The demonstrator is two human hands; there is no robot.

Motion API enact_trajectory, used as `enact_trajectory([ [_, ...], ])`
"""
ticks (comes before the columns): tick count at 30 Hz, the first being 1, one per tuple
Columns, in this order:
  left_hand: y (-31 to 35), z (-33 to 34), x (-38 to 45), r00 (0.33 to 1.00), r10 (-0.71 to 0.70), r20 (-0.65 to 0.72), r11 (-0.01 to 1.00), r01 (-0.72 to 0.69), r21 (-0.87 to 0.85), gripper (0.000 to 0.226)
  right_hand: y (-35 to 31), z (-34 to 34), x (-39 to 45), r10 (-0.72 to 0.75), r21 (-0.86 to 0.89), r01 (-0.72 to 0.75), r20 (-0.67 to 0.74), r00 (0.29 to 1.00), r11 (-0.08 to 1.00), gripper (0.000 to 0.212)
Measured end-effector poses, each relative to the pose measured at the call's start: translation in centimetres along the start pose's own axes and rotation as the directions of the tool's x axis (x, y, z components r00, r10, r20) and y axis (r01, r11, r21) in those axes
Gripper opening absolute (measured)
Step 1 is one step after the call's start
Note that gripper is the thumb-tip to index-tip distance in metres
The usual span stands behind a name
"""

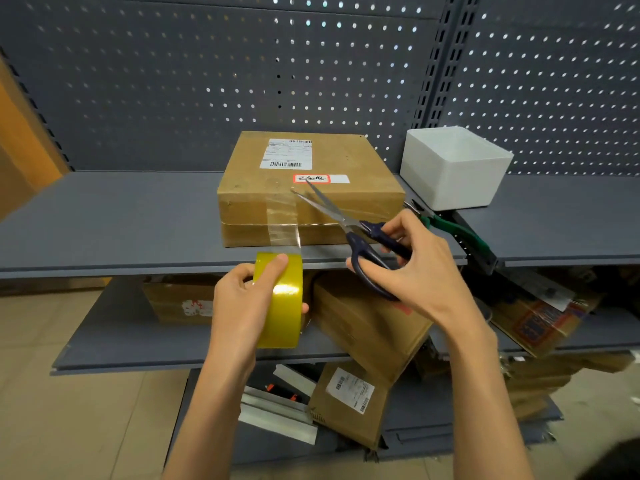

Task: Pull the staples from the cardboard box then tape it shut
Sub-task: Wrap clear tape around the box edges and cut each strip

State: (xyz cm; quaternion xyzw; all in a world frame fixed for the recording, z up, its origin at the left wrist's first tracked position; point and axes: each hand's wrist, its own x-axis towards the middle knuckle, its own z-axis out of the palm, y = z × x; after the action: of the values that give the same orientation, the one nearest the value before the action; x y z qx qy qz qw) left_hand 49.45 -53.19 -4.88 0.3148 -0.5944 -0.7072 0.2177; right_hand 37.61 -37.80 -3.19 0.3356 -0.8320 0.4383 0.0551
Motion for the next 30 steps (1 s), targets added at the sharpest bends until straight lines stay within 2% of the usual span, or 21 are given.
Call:
enact_trajectory([
  [5,-0.2,0.0,0.1,1.000,-0.001,-0.010,1.000,0.001,-0.007,0.025,0.5,-1.1,-0.1,0.091,-0.052,-0.084,0.155,0.984,0.995,0.047],
  [11,-0.2,-0.1,0.1,0.999,-0.011,-0.038,1.000,0.011,0.001,0.023,0.1,-0.9,0.7,0.092,-0.061,-0.078,0.283,0.955,0.995,0.048],
  [17,0.0,0.2,0.1,0.999,-0.024,-0.043,1.000,0.023,-0.012,0.024,-0.8,-0.3,1.9,0.046,-0.056,-0.029,0.328,0.944,0.998,0.046],
  [30,0.0,0.2,0.2,0.999,-0.031,-0.040,0.999,0.030,-0.018,0.030,-0.9,-0.4,2.6,0.051,-0.054,-0.035,0.335,0.941,0.998,0.040],
])
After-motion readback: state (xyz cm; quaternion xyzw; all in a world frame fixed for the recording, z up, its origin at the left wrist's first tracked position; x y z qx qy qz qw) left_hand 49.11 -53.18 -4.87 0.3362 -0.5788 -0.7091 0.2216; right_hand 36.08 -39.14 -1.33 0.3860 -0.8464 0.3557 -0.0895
